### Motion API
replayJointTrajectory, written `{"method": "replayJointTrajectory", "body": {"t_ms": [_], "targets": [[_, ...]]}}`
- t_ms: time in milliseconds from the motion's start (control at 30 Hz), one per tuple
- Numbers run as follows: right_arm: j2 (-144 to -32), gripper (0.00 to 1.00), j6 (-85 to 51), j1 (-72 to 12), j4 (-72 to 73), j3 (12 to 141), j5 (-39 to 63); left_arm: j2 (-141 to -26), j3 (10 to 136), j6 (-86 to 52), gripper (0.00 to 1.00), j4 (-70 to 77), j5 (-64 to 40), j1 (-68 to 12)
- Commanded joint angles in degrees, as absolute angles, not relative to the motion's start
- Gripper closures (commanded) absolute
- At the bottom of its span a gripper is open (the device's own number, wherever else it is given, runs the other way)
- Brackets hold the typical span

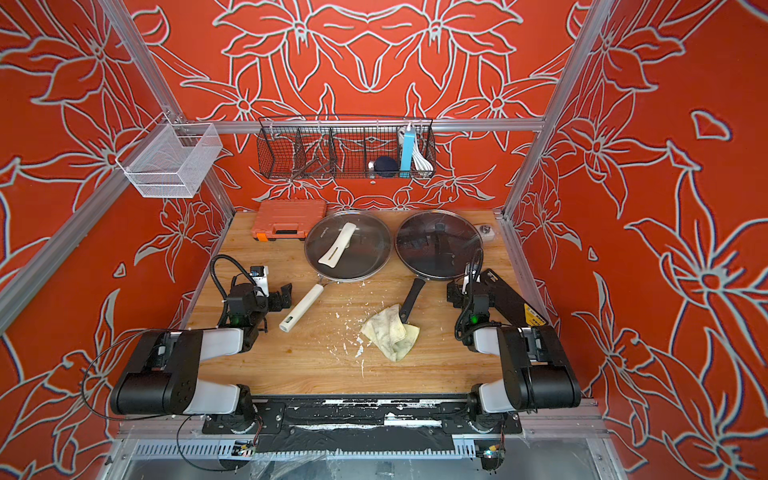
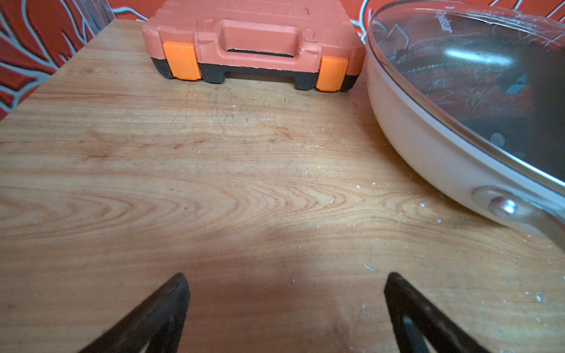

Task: Wipe the pot lid with a cloth
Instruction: Reset both arms

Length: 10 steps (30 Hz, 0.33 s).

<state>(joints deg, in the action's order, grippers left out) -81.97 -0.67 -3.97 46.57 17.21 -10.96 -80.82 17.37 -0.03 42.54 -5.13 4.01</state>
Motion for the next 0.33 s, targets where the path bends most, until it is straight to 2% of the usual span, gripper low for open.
{"method": "replayJointTrajectory", "body": {"t_ms": [0,300], "targets": [[-81.56,0.02,0.13,-3.49,47.71,18.02,-10.2,-80.72,18.19,-0.26,0.01,43.77,-4.58,3.68],[-81.56,0.02,0.17,-3.51,48.14,17.85,-10.18,-80.71,18.25,-0.26,0.01,43.65,-4.65,3.66]]}}
